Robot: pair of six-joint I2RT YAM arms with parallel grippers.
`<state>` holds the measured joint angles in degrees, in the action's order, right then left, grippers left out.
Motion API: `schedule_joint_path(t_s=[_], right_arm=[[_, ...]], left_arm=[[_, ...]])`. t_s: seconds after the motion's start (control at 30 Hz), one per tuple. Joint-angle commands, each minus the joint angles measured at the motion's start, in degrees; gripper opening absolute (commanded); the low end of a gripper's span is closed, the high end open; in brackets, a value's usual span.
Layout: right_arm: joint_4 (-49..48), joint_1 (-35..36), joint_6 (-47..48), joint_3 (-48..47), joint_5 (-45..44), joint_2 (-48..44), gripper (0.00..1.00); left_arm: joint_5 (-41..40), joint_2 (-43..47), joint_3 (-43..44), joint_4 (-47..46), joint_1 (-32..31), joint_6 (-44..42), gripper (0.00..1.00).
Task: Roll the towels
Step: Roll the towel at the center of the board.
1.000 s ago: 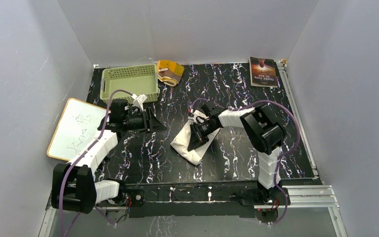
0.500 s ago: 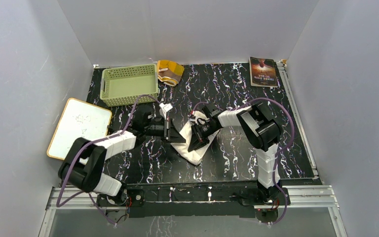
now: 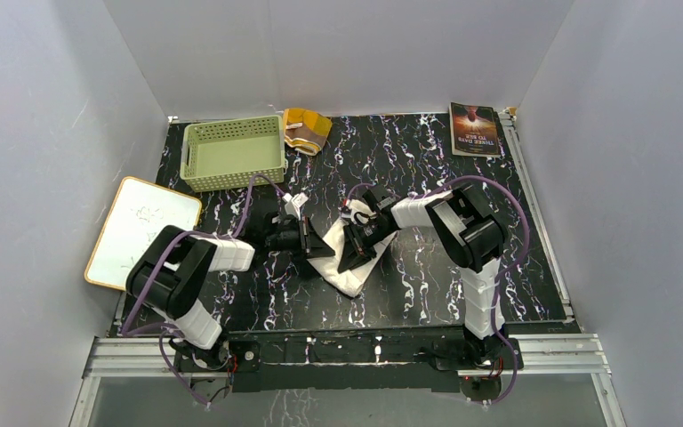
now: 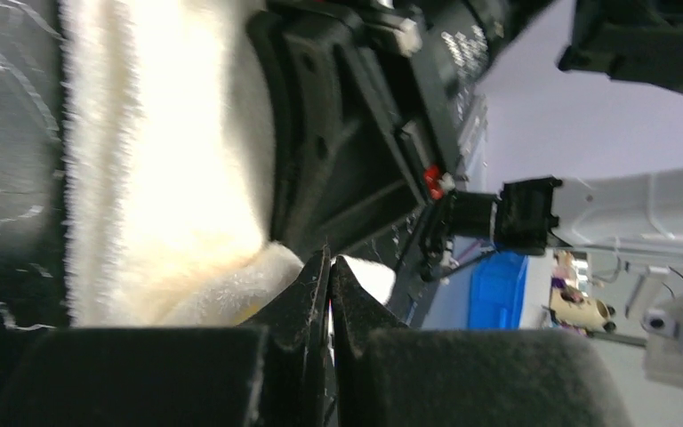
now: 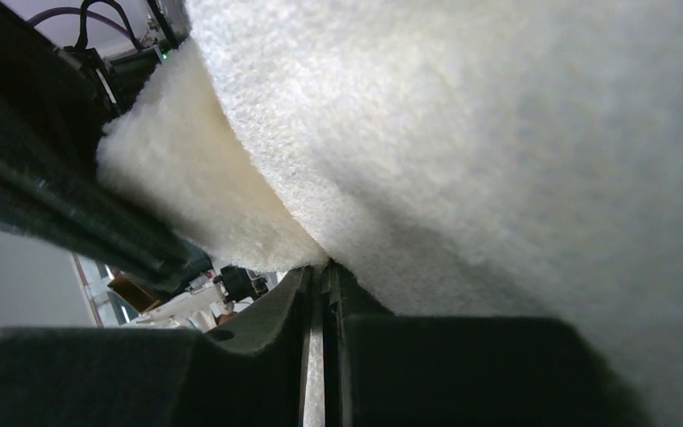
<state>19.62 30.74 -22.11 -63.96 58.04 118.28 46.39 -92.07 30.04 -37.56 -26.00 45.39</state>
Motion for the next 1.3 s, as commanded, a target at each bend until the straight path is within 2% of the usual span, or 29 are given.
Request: schedule_joint_path(t_s=[0.0,0.2,0.37,0.43,0.6,0.7,0.77,0.83,0.9,0.97,1.07,1.1,1.27], right_arm=[[-0.82,0.04,1.26,0.58,-9.65,0.79,0.08],[0.11,-0.05,1.70,0.62,-12.44,-0.96,0.18],[0.23,0.00,2.13,-0.02,-13.29,-2.27,0.35],[1.47,0.10,3.58,-0.94,-15.11,-4.10,0.39],[5.65,0.54,6.71,-3.57,-25.01,-11.03,0.47],[3.90,1.07,6.53,-2.76,-31.60,-16.61,0.59],[1.37,1.51,6.49,-1.19,-35.26,-21.65,0.61],[-1.24,2.00,6.72,0.54,-36.88,-25.08,0.60],[-3.26,2.50,8.05,1.54,-35.23,-27.35,0.50],[-4.49,3.07,9.90,1.58,-29.08,-28.12,0.35],[-3.33,4.15,11.30,-0.76,-21.46,-26.25,0.03],[-2.94,4.56,11.60,-1.27,-20.11,-25.26,0.00],[-2.99,5.98,11.65,-1.71,-14.90,-20.51,0.00]], left_arm=[[-8.05,-2.95,1.58,-2.00,0.07,-3.65,0.00],[-10.70,-7.53,-1.70,-6.21,0.01,-3.07,0.00],[-14.58,-9.33,-3.05,-7.10,-0.02,-4.70,0.00],[-15.15,-9.90,-1.58,-4.98,-0.04,-6.59,0.00],[-15.83,-10.27,0.05,-2.00,-0.02,-9.30,0.00],[-15.84,-10.61,-0.44,-2.25,-0.02,-9.54,0.00],[-15.74,-11.16,-0.86,-3.08,-0.02,-9.25,0.00],[-15.71,-12.02,-1.05,-3.51,-0.06,-9.22,0.00],[-15.80,-12.33,-1.08,-3.57,-0.10,-9.34,0.00],[-16.17,-12.34,-1.15,-3.60,-0.15,-9.35,0.00],[-16.87,-12.33,-1.13,-3.58,-0.24,-9.33,0.00],[-17.06,-12.24,-1.06,-3.45,-0.27,-9.35,0.00],[-18.31,-11.02,-0.86,-1.91,-0.26,-9.89,0.00]])
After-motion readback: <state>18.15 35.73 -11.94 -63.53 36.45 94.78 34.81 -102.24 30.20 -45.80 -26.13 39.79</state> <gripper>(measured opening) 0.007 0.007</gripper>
